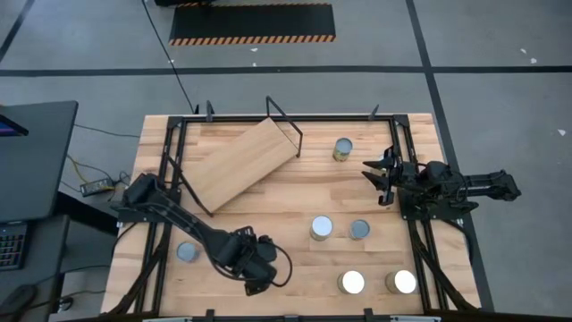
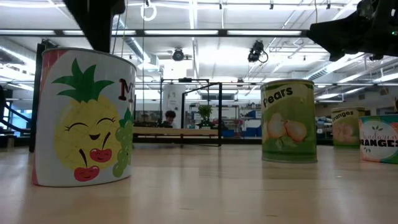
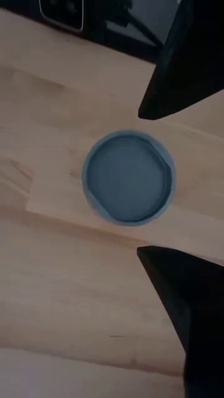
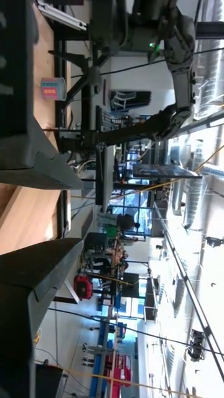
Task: Pick and place cans onto a shelf
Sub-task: Put the canned mixed fruits on the shelf
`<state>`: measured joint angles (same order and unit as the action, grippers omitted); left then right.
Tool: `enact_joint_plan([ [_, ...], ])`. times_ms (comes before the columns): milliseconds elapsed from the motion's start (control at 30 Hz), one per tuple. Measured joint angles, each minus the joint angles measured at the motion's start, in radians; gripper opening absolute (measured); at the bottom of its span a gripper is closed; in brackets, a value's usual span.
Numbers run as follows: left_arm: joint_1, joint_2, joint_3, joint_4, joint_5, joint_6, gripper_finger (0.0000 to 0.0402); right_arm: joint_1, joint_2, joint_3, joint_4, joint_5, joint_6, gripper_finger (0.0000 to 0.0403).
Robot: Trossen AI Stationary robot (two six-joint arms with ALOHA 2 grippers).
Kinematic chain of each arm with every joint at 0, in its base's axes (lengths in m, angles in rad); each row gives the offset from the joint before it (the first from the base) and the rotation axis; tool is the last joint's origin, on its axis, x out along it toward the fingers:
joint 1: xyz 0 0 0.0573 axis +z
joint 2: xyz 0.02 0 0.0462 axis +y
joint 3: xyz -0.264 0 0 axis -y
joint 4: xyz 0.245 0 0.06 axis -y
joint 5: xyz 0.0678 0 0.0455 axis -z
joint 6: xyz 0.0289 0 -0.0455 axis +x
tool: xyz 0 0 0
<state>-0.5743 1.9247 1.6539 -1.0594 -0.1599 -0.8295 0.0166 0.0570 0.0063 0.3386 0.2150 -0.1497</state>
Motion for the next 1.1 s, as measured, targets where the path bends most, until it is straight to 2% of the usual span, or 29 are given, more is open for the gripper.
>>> enact_joint_plan([
  [200, -0.010, 0.009, -0.026, 0.038, 0.034, 0.077, 0.0357, 0.000, 0.000, 0.000, -0.001, 0.000, 0.000, 0.0144],
  [500, -0.015, 0.023, -0.027, 0.057, 0.003, 0.135, 0.0357, 0.000, 0.000, 0.000, -0.001, 0.000, 0.001, 0.0144],
  [700, -0.016, 0.048, -0.026, 0.072, -0.007, 0.136, 0.0357, 0.001, 0.000, 0.000, -0.001, 0.000, 0.064, 0.0144],
  [933, -0.011, 0.075, -0.027, 0.089, -0.084, 0.114, 0.0357, 0.001, 0.000, 0.000, -0.002, 0.000, 0.137, 0.0144],
  [1100, -0.006, 0.074, -0.027, 0.110, -0.076, 0.082, 0.0357, 0.001, 0.000, 0.000, -0.002, 0.000, 0.151, 0.0144],
])
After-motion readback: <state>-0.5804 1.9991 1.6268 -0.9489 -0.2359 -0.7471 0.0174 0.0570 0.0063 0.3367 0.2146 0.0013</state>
